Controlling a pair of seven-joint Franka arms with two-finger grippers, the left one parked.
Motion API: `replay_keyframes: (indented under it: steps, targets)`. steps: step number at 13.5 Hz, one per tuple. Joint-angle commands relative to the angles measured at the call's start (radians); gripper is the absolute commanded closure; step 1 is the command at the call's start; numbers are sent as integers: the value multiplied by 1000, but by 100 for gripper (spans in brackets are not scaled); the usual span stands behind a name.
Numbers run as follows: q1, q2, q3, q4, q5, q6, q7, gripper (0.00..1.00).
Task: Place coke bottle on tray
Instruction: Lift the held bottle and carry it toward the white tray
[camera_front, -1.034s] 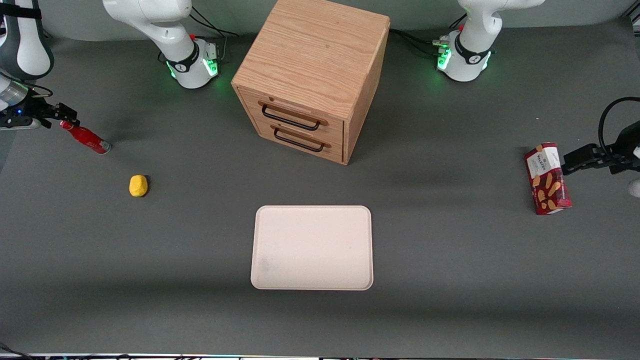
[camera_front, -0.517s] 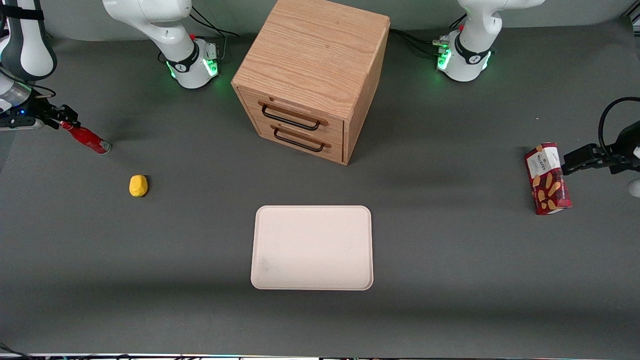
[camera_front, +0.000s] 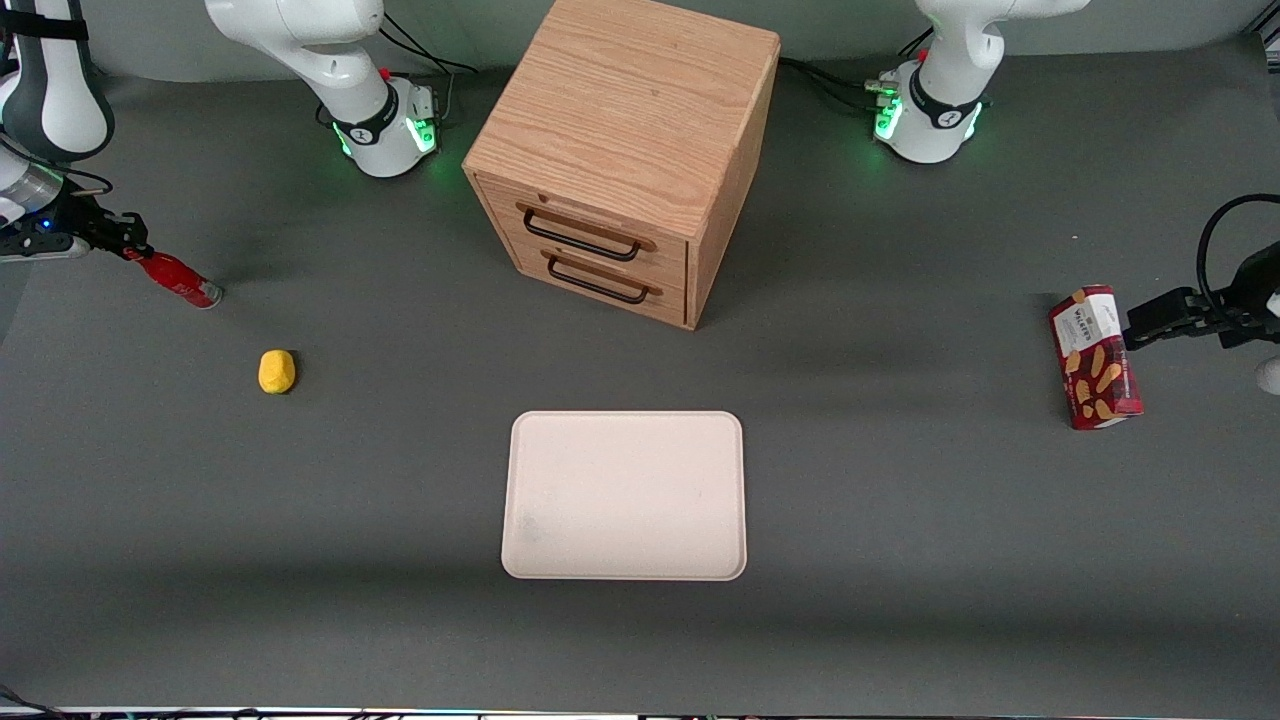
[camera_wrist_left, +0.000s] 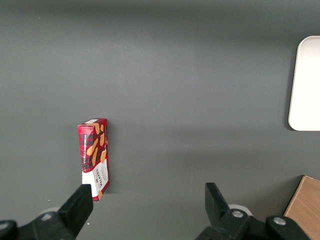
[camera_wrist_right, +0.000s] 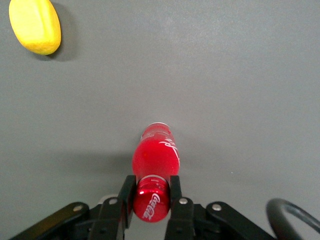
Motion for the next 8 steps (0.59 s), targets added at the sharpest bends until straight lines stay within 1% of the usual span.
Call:
replay_keyframes:
  steps: [1, 4, 7, 8]
  targets:
    - [12, -4, -10, 4, -16, -6, -18, 100]
    - [15, -36, 21, 50, -14, -90, -13, 100]
    - [15, -39, 70, 186, -2, -274, -13, 100]
    - [15, -42, 96, 246, 21, -344, -13, 100]
